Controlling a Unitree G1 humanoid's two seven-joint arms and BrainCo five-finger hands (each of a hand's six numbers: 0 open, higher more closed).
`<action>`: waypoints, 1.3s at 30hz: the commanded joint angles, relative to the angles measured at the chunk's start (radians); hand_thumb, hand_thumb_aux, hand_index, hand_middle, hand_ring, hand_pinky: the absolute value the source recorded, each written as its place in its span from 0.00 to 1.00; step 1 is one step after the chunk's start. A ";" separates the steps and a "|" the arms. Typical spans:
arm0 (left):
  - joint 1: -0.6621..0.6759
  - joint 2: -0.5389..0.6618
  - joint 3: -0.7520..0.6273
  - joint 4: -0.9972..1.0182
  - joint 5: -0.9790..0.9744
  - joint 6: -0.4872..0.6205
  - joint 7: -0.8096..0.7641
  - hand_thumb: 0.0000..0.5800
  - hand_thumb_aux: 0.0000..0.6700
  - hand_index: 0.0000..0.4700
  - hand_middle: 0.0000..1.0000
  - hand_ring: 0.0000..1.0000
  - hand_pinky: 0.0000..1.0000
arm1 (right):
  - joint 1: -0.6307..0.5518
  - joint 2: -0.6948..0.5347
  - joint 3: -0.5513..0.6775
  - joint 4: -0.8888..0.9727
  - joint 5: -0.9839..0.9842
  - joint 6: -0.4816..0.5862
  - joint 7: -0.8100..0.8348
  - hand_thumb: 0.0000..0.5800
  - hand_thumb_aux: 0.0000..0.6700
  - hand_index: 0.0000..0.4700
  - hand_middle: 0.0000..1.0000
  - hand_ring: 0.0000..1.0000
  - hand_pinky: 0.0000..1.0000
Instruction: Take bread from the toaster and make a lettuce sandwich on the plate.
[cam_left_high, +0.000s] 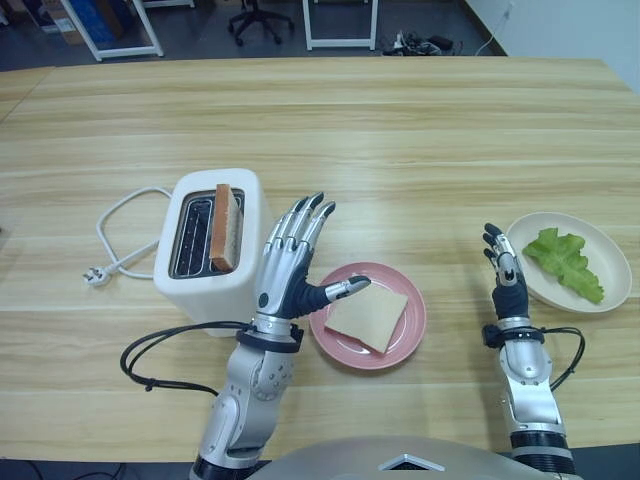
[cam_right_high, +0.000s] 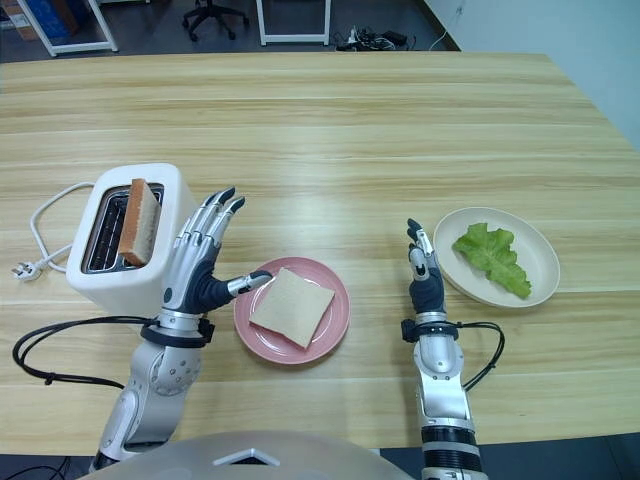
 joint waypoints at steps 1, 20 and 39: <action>0.060 -0.049 0.012 0.088 -0.211 -0.065 0.024 0.00 0.00 0.00 0.00 0.00 0.00 | -0.039 -0.194 -0.103 -0.070 -0.323 -0.016 -0.160 0.00 0.00 0.00 0.00 0.00 0.00; 0.126 -0.098 -0.023 0.348 -0.311 -0.217 0.160 0.00 0.00 0.00 0.00 0.00 0.00 | -0.405 -0.650 0.253 0.914 -0.850 0.091 -0.496 0.14 0.07 0.07 0.00 0.00 0.00; 0.166 -0.100 -0.054 0.336 -0.276 -0.208 0.165 0.00 0.00 0.00 0.00 0.00 0.00 | -0.566 -0.674 0.437 1.117 -0.746 0.082 -0.594 1.00 1.00 1.00 0.00 0.00 0.00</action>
